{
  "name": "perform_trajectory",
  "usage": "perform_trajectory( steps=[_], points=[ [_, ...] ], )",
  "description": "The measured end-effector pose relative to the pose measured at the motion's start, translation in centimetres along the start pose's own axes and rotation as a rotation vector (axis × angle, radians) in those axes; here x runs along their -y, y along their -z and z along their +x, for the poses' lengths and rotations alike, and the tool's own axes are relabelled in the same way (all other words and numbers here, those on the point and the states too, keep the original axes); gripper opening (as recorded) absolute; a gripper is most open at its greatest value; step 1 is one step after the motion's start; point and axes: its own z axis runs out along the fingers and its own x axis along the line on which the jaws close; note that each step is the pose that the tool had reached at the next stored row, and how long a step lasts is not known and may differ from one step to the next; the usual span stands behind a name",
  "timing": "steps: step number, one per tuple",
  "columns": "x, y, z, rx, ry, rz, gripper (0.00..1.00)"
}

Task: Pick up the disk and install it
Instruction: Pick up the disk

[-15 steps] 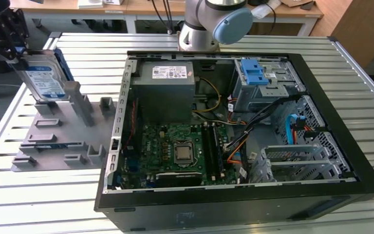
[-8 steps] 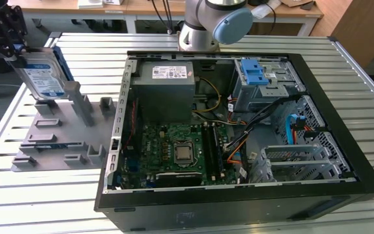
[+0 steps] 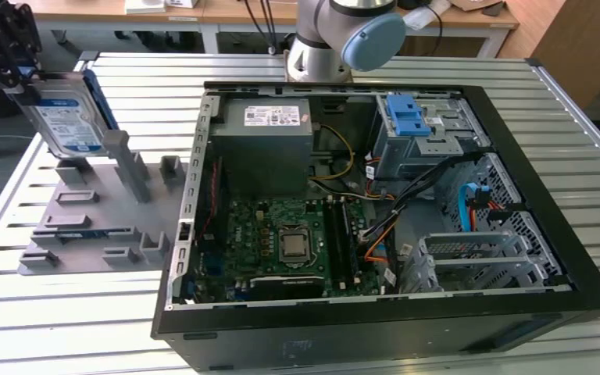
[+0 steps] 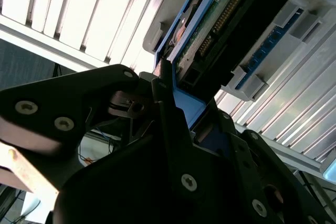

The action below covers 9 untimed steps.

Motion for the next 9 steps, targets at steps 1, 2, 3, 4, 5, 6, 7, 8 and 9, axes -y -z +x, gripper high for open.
perform_trajectory(
  steps=[1, 2, 3, 4, 5, 6, 7, 8, 9],
  points=[
    [0.0, 0.07, 0.0, 0.0001, 0.0, 0.0, 0.36],
    [0.0, 0.15, 0.0, 0.0, 0.0, -0.0001, 0.36],
    [0.0, 0.22, 0.0, 0.0, 0.0, -0.0001, 0.36],
    [0.0, 0.3, 0.0, 0.0, 0.0, -0.0001, 0.36],
    [0.0, 0.37, 0.0, 0.0, 0.0, -0.0001, 0.36],
    [0.0, 0.44, 0.01, 0.0, 0.0, 0.0, 0.36],
    [0.0, 0.51, 0.01, 0.0, 0.0, -0.0001, 0.36],
    [0.0, 0.59, 0.01, 0.0, 0.0, -0.0001, 0.36],
    [0.0, 0.65, 0.01, 0.0, 0.0, -0.0001, 0.36]
  ],
)
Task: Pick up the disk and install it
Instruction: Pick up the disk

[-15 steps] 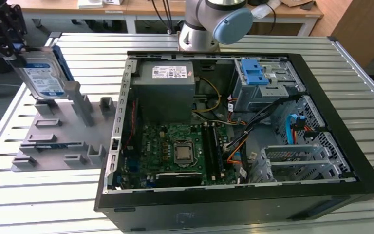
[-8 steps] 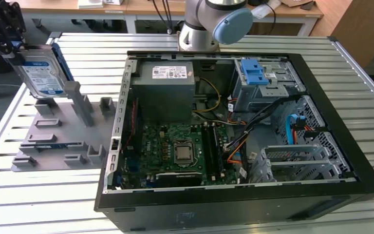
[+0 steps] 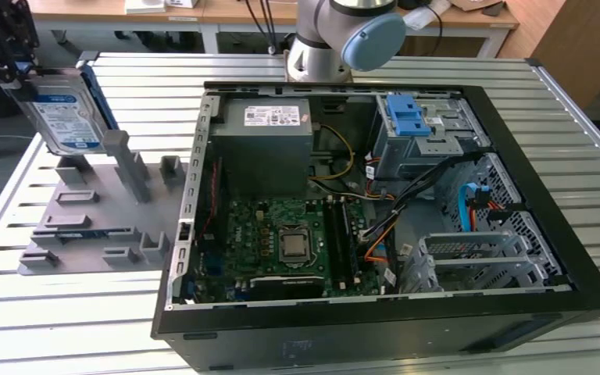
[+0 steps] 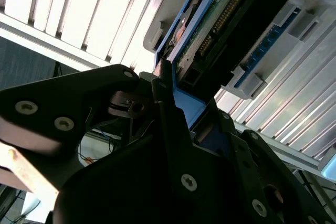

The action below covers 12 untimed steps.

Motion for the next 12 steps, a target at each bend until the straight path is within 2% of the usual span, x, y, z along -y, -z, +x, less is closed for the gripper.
perform_trajectory(
  steps=[12],
  points=[
    [0.0, 0.95, 0.01, 0.0, 0.0, 0.0, 0.36]
  ],
)
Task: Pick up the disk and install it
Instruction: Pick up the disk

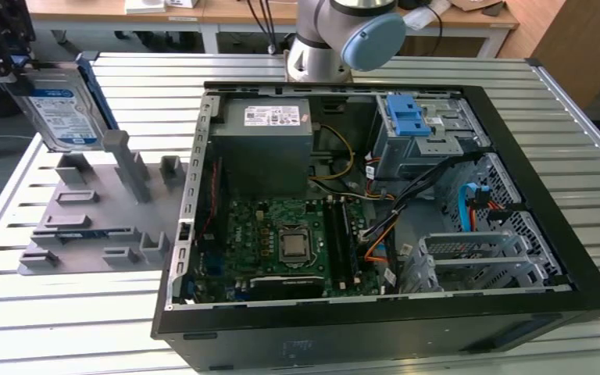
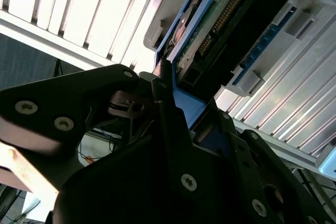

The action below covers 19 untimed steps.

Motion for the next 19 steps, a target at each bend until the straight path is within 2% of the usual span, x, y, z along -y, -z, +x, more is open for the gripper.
perform_trajectory(
  steps=[19],
  points=[
    [0.01, 1.62, 0.02, 0.0, 0.0, 0.0, 0.36]
  ],
)
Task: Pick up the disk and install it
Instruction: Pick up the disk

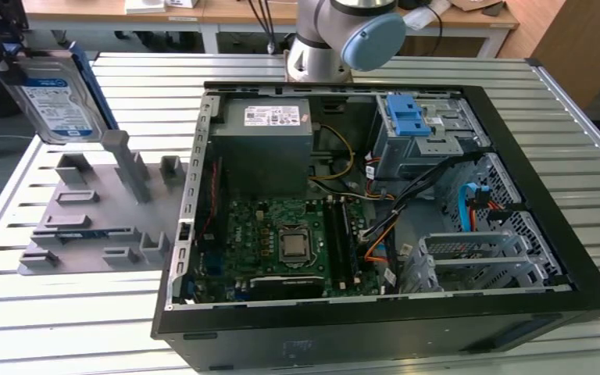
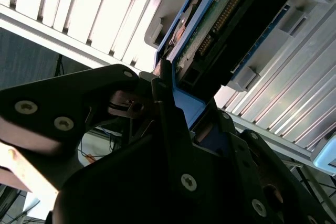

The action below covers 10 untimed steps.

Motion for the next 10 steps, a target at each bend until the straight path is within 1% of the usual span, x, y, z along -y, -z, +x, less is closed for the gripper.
perform_trajectory(
  steps=[10],
  points=[
    [0.0, 0.8, 0.01, 0.0, 0.0, 0.0, 0.36]
  ],
)
